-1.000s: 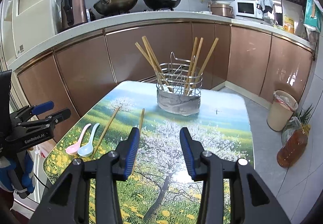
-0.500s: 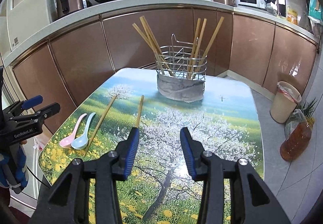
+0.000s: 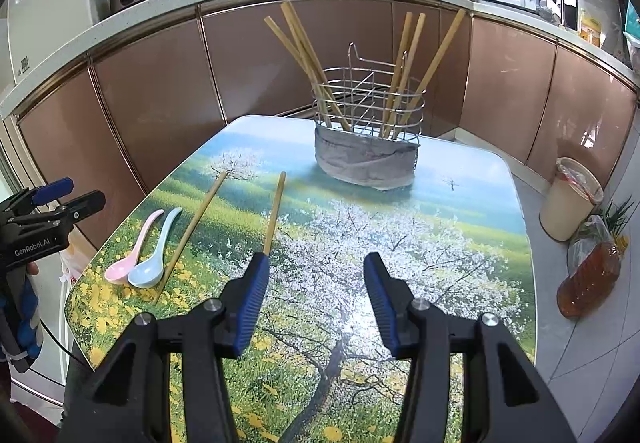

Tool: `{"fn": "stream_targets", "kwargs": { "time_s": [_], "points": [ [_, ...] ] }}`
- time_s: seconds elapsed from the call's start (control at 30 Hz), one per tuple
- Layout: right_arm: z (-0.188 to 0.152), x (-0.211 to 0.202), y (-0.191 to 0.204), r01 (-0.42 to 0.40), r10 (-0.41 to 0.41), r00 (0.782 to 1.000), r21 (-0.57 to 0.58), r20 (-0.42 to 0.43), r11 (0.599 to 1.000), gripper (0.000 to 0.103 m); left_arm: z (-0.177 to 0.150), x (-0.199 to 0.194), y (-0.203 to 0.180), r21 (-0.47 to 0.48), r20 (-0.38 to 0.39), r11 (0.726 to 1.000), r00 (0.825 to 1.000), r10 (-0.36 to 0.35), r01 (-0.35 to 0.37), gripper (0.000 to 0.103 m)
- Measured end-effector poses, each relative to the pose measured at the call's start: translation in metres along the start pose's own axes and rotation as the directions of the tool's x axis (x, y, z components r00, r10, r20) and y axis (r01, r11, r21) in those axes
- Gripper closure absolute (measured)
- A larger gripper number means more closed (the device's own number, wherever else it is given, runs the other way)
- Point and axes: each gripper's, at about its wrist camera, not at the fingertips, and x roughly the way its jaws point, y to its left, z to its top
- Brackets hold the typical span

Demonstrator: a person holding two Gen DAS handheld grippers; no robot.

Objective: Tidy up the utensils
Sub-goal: 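Move both tools toward the last two chopsticks beside the spoons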

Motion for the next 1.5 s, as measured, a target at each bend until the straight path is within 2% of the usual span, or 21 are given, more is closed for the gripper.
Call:
{"fn": "stream_targets", "kwargs": {
  "time_s": [0.33, 0.53, 0.77, 0.93, 1.03, 1.13, 1.27, 1.5],
  "points": [
    [0.009, 0.017, 0.000, 0.002, -0.003, 1.000, -0.018, -0.021, 1.000, 0.056, 0.006, 0.020, 0.019, -0.022, -0.036, 0.999, 0.999, 0.031, -0.032, 0.017],
    [0.015, 0.030, 0.000, 0.005, -0.006, 0.999, -0.036, -0.043, 0.999, 0.056, 0.024, 0.033, 0.044, -0.069, -0.050, 0.997, 0.998, 0.026, -0.029, 0.017],
    [0.030, 0.047, 0.006, -0.028, 0.025, 0.998, -0.056, -0.056, 0.998, 0.056, 0.046, 0.054, 0.053, -0.115, -0.101, 0.992, 0.993, -0.063, 0.052, 0.021],
    [0.037, 0.060, 0.011, -0.049, 0.044, 0.996, -0.070, -0.073, 0.996, 0.056, 0.049, 0.076, 0.043, -0.108, -0.152, 0.989, 0.982, -0.114, 0.098, 0.024],
    [0.040, 0.071, 0.015, -0.063, 0.056, 0.994, -0.076, -0.090, 0.995, 0.056, 0.050, 0.092, 0.035, -0.092, -0.192, 0.989, 0.972, -0.134, 0.119, 0.031],
    [0.044, 0.083, 0.019, -0.077, 0.068, 0.992, -0.083, -0.110, 0.994, 0.056, 0.051, 0.110, 0.026, -0.088, -0.243, 0.985, 0.956, -0.166, 0.148, 0.036],
    [0.049, 0.099, 0.026, -0.102, 0.088, 0.987, -0.094, -0.135, 0.990, 0.056, 0.052, 0.130, 0.018, -0.100, -0.292, 0.978, 0.934, -0.205, 0.183, 0.037],
    [0.052, 0.120, 0.032, -0.132, 0.116, 0.981, -0.091, -0.158, 0.987, 0.056, 0.047, 0.148, 0.014, -0.138, -0.310, 0.972, 0.924, -0.224, 0.190, 0.039]
  ]
}}
